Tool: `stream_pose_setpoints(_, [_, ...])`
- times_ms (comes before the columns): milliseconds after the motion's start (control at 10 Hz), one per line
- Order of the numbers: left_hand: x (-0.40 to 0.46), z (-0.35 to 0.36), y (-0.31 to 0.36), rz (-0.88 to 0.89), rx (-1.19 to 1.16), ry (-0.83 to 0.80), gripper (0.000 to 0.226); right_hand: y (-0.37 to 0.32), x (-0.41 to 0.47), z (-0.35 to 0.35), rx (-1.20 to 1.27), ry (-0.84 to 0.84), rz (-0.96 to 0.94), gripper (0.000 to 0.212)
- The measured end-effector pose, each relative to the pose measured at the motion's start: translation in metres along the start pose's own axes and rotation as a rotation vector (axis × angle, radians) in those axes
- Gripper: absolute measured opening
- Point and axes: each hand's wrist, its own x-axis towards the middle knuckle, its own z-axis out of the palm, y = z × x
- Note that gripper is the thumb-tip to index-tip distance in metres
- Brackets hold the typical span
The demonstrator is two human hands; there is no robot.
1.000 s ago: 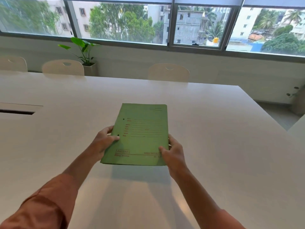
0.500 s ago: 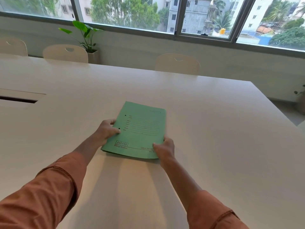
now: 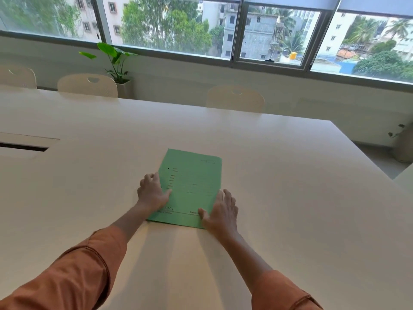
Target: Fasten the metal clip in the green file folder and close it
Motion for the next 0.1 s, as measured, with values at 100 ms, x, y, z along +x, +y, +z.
stream_pose_setpoints(100, [-0.0089,0.0154,0.0002,0.123,0.044,0.013,0.098,0.0169,-0.0003,-0.0130,-0.058,0.031,-0.124,0.087])
